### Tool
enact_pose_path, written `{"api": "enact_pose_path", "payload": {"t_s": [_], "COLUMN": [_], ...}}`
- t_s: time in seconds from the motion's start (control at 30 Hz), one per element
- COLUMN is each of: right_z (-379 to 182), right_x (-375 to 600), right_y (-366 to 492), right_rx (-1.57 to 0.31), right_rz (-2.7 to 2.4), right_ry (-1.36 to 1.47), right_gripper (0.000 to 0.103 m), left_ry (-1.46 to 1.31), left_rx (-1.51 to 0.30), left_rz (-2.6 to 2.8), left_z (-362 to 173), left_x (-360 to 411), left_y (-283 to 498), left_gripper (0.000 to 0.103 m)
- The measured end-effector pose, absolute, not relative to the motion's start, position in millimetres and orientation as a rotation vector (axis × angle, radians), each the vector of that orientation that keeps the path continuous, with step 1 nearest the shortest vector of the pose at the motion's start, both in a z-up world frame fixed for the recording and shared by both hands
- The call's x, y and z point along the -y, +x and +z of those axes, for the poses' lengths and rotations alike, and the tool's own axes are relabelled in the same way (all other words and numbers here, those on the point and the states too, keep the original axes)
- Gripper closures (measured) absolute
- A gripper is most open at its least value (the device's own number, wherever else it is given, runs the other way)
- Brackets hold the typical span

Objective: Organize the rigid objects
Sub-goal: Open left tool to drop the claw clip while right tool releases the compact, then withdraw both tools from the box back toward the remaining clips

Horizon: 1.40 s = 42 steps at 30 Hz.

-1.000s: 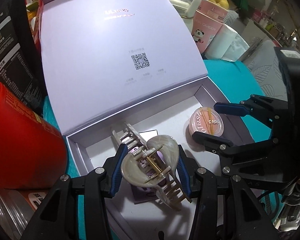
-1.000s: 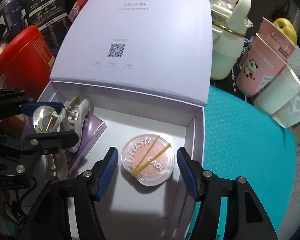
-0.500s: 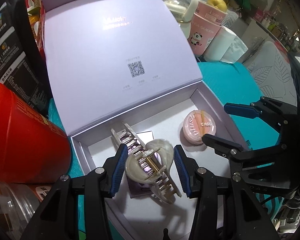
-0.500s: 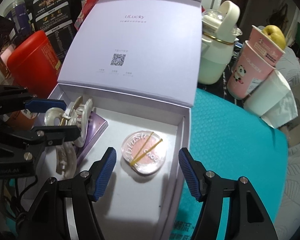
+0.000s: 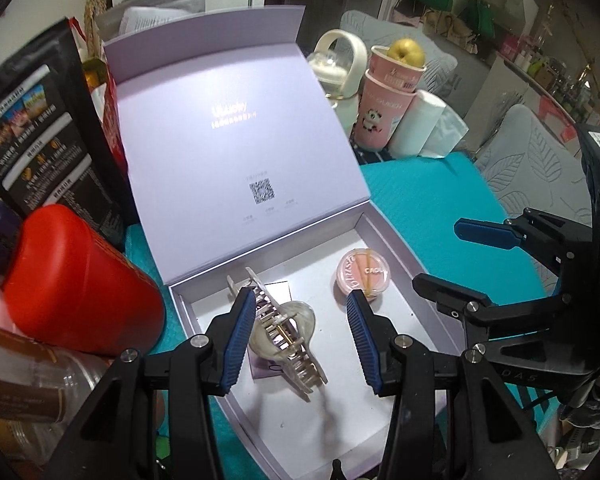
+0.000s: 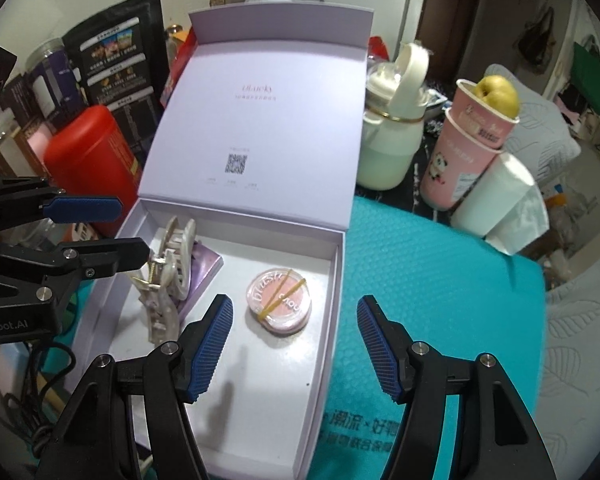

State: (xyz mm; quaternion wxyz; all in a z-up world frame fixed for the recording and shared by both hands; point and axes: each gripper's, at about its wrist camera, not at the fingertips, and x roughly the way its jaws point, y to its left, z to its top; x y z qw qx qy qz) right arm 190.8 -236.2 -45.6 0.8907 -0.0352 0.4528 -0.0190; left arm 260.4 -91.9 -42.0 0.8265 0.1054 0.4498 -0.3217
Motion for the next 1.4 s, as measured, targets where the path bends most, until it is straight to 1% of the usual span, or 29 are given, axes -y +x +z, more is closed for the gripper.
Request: {"api": "enact_pose_path", "payload": {"t_s": [0.73, 1.03, 1.4], "right_z": [10.5, 27.6, 29.3], "right_x": [219.3, 207.2, 187.6], "right_y": [117.5, 78.1, 30.5], "right_rx": [-0.826, -0.790, -0.782], "right_rz": [-0.095, -0.099, -0.051], "right_ry": [-0.046, -0.030, -0.046], "right_gripper": [0.038, 0.038, 0.038], "left_ry": [0.216, 0.201, 0.167], "left_rx": [-0.842, -0.821, -0.808], "left_rz": [-0.672, -0.632, -0.563], "left_z": [19.3, 32.9, 37.3], "left_x": [67.9, 50.7, 29.7], "left_y": [193.2, 155.4, 98.9], "left_gripper": [0.056, 0.056, 0.056]}}
